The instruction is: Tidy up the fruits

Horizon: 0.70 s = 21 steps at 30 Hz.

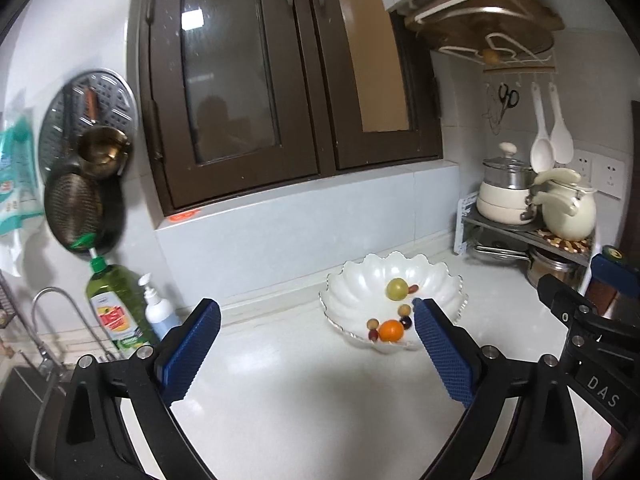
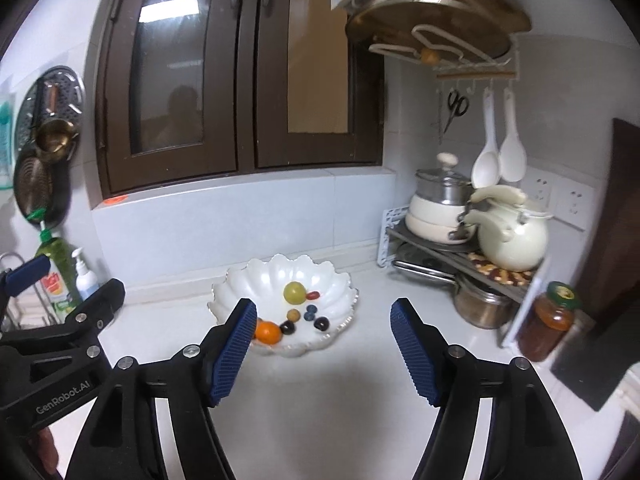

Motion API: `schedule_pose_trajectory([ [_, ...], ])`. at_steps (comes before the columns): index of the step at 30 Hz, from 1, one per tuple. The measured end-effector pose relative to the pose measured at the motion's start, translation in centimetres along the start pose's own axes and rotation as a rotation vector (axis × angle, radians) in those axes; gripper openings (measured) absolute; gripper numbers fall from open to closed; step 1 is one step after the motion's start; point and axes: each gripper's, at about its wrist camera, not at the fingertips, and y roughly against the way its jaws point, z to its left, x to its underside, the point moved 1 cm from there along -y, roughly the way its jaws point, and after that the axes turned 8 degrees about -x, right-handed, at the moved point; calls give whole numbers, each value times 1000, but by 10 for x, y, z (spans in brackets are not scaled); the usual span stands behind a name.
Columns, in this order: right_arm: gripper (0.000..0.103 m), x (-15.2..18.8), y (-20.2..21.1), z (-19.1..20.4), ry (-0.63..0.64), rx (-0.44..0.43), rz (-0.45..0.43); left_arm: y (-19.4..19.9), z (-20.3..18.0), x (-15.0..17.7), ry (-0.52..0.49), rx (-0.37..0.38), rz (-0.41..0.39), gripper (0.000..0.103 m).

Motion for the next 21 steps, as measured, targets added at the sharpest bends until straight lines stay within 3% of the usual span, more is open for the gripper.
schedule_pose_trajectory([
  [6,76,23,65,-8,16,18,-48,63,2,23,31,-10,-22,103],
  [21,76,69,200,-12,10,-27,-81,198,9,65,50,-15,-68,103],
])
